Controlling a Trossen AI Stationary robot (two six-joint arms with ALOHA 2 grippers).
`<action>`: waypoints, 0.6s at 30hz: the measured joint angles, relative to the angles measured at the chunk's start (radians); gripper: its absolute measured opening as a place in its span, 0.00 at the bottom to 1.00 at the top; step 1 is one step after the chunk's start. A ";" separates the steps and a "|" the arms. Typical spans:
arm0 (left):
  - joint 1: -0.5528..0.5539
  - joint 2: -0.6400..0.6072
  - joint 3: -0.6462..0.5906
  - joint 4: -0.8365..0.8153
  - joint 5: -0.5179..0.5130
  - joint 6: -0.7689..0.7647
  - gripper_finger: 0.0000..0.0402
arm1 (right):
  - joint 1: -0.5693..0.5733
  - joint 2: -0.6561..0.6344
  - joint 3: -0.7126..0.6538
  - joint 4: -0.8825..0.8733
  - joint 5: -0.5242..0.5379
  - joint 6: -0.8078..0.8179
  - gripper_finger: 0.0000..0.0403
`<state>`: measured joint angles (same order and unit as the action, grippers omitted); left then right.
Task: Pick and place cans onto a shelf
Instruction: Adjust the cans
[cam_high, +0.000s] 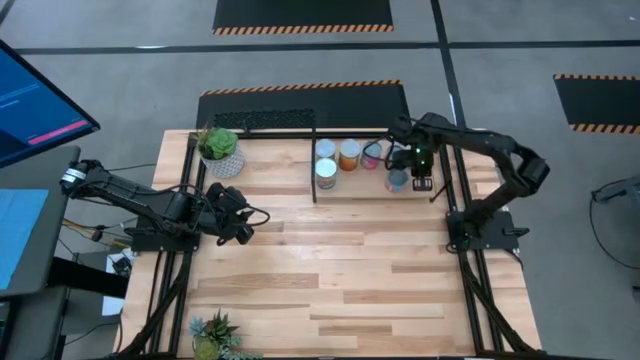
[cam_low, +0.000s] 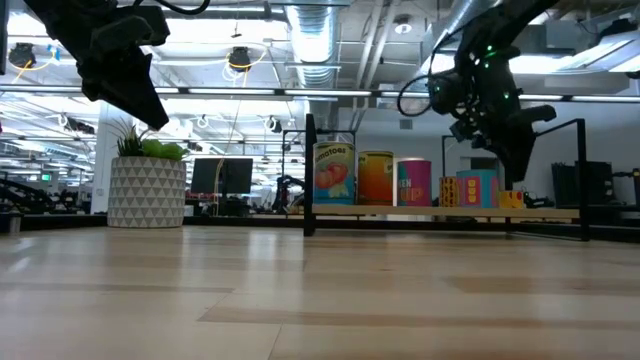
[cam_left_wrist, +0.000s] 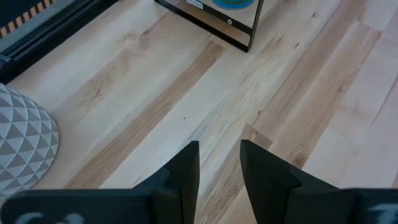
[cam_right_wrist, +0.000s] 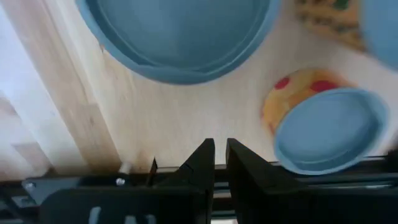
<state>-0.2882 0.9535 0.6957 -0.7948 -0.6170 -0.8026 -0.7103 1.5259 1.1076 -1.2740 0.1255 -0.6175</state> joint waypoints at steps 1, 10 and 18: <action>0.000 0.000 0.000 0.000 0.000 0.006 0.26 | -0.006 0.009 0.000 -0.007 -0.001 -0.001 0.16; 0.000 0.000 0.000 0.000 -0.001 0.020 0.26 | -0.014 0.103 0.000 0.011 -0.042 -0.013 0.16; 0.000 0.000 0.000 0.000 0.000 0.020 0.26 | -0.026 0.129 0.000 0.029 0.004 -0.012 0.16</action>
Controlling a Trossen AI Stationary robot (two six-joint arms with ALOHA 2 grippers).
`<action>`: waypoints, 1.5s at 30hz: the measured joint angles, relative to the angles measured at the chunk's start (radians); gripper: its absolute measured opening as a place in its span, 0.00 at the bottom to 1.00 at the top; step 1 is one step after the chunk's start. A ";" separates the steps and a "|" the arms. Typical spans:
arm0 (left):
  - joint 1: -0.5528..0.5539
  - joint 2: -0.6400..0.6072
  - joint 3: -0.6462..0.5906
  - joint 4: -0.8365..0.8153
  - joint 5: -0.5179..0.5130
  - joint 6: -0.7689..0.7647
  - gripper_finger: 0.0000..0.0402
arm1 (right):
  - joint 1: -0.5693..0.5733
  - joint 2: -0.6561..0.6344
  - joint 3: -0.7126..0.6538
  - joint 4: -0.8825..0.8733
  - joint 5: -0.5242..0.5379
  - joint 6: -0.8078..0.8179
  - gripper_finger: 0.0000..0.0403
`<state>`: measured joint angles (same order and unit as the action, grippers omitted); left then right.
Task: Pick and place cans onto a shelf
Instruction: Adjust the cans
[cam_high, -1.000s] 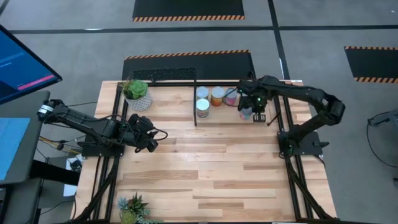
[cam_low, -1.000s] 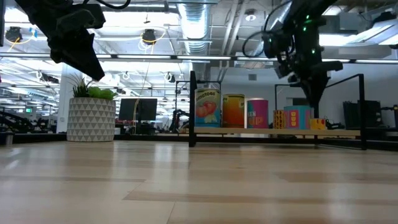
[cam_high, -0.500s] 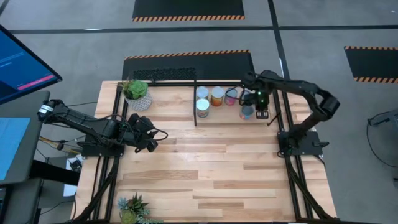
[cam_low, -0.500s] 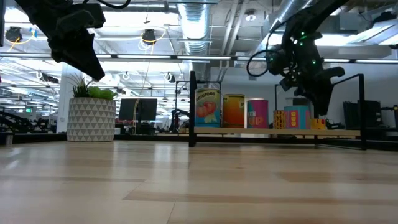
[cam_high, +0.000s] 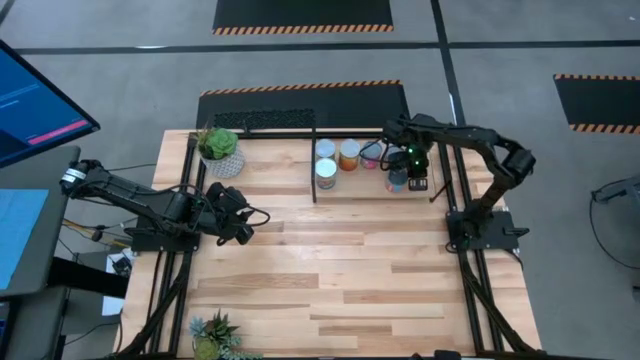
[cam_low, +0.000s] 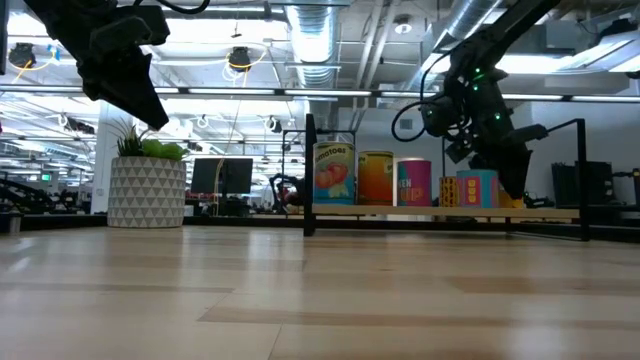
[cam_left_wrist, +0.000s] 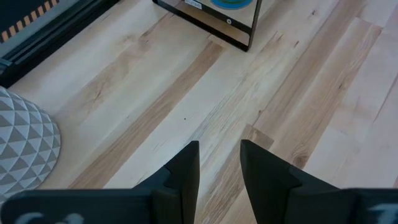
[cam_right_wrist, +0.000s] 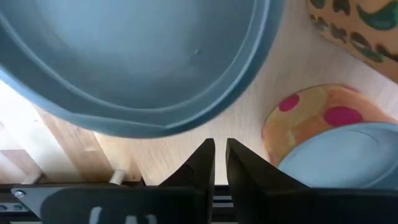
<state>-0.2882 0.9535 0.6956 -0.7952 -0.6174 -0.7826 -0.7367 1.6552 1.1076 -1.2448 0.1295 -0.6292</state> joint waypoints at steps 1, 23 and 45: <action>0.000 0.000 0.000 0.000 0.000 0.000 0.26 | -0.001 0.000 0.000 -0.001 0.001 0.000 0.16; 0.000 0.000 0.000 0.000 0.001 0.003 0.26 | -0.012 0.000 0.000 0.076 0.102 0.003 0.16; 0.000 0.000 0.000 0.000 0.006 0.010 0.26 | 0.078 -0.330 0.000 0.029 -0.007 0.170 0.16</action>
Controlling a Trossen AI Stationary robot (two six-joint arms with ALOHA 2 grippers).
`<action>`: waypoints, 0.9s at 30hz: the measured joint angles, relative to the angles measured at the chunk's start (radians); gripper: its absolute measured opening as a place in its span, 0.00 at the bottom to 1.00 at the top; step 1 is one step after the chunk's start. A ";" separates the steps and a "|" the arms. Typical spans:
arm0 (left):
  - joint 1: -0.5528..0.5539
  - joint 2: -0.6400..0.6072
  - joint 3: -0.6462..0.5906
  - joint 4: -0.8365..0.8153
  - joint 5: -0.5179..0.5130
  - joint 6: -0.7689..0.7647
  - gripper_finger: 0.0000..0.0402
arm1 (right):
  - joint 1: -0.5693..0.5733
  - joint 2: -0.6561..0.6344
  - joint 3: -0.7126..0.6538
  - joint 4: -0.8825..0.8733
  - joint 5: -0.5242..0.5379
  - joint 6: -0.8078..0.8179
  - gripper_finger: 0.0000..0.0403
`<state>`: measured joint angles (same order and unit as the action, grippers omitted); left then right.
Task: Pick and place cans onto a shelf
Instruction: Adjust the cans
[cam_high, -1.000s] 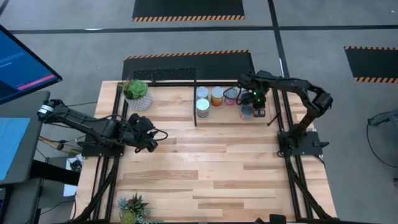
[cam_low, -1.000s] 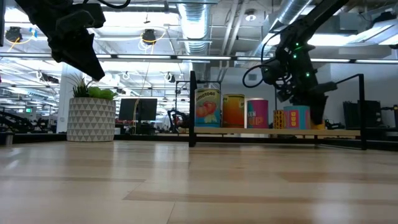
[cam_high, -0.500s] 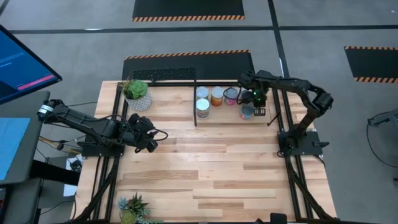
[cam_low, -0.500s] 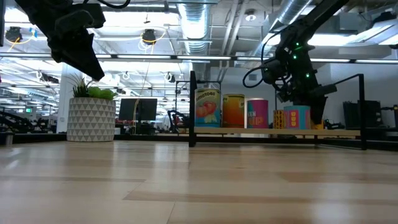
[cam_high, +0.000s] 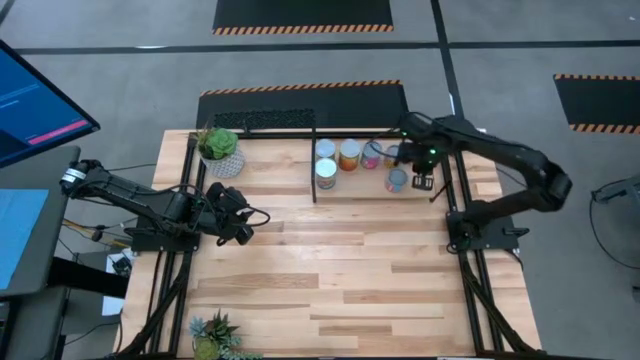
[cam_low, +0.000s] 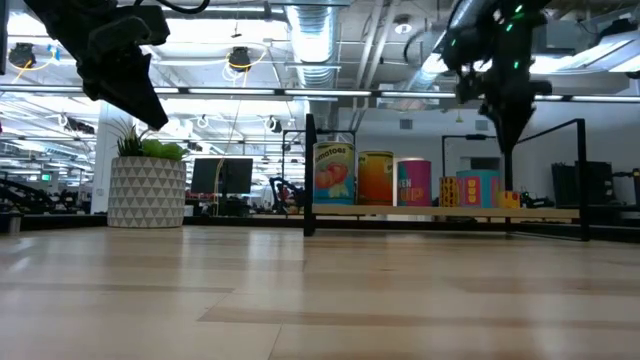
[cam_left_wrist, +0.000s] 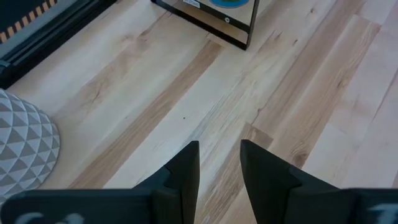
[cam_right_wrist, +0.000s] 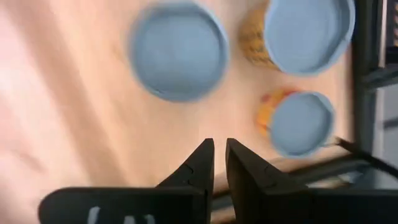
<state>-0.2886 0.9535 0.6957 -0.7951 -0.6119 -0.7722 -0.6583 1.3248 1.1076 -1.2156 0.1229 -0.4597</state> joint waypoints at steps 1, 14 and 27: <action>0.000 0.000 0.000 0.000 0.000 -0.003 0.26 | 0.008 -0.027 0.000 0.001 -0.037 0.040 0.16; 0.000 0.000 0.000 0.000 0.023 -0.035 0.26 | 0.306 -0.258 0.000 0.096 -0.256 0.863 0.16; 0.000 0.000 0.000 0.000 0.130 -0.032 0.26 | 0.767 -0.366 0.000 0.235 -0.088 1.171 0.16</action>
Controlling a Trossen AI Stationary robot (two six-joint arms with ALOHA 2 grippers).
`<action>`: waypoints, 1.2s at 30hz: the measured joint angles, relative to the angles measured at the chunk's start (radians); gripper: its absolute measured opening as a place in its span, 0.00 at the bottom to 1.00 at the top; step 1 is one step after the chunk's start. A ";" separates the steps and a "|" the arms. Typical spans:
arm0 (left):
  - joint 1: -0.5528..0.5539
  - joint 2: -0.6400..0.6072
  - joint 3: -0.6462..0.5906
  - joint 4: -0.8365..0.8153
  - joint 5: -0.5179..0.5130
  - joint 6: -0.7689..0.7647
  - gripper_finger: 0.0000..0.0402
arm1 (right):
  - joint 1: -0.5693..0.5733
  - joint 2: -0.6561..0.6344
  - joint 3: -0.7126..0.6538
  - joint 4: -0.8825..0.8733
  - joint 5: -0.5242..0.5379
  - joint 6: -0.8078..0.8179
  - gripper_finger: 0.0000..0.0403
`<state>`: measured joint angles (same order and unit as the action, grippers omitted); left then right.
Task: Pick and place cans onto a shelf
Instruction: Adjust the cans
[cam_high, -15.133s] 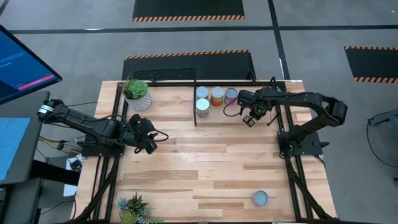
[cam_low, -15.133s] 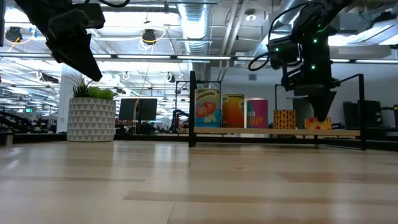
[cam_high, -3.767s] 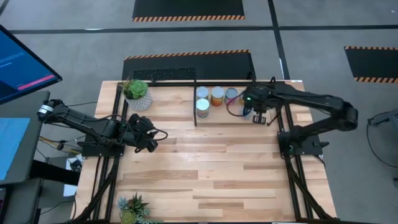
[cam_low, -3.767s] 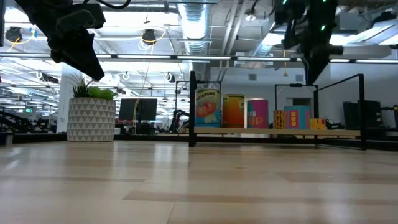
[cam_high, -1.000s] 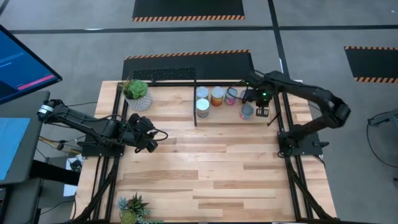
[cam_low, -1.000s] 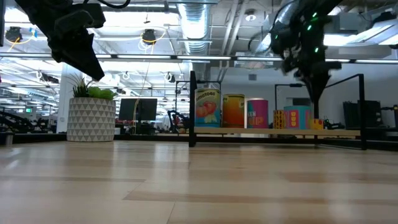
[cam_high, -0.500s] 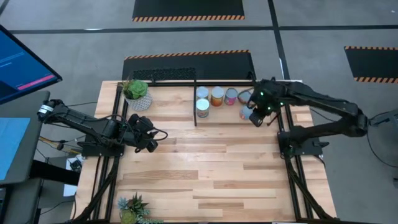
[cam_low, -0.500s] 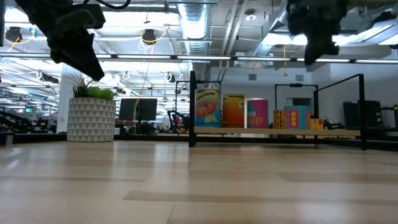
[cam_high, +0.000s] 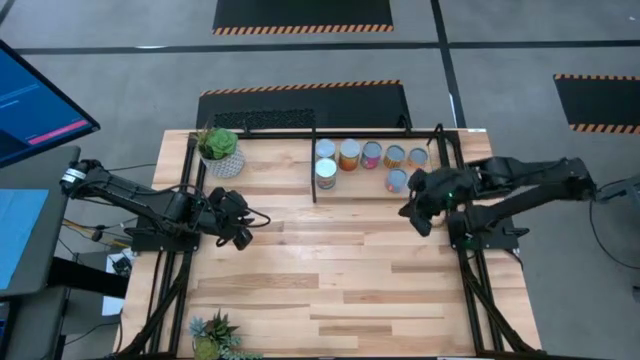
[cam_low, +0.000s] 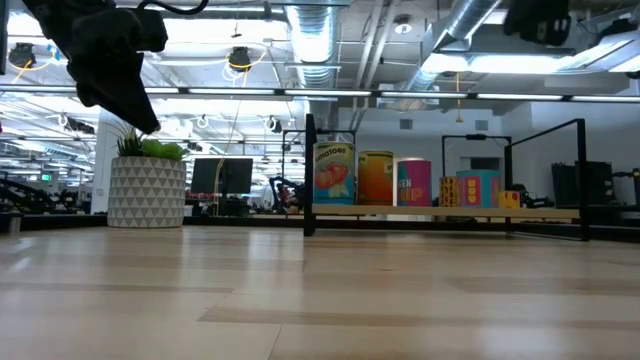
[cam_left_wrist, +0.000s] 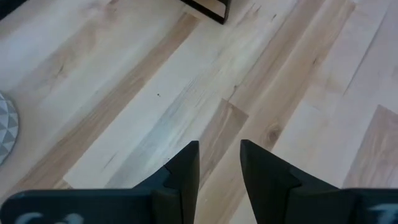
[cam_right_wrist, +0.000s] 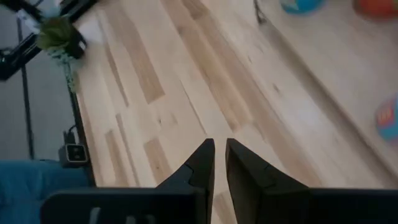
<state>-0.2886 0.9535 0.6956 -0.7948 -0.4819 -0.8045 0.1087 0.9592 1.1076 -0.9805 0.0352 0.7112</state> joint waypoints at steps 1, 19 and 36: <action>0.000 0.000 0.000 0.000 0.005 -0.002 0.26 | 0.028 0.002 0.000 0.021 0.035 -0.009 0.16; 0.000 -0.006 0.000 0.215 -0.025 0.331 0.26 | 0.317 0.044 -0.060 0.428 0.217 -0.500 0.16; 0.002 -0.032 0.000 0.219 -0.055 0.382 0.26 | 0.211 0.021 -0.135 0.851 0.201 -0.462 0.16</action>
<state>-0.2869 0.9218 0.6956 -0.5762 -0.5367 -0.4225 0.3196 0.9801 0.9728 -0.1298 0.2363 0.2492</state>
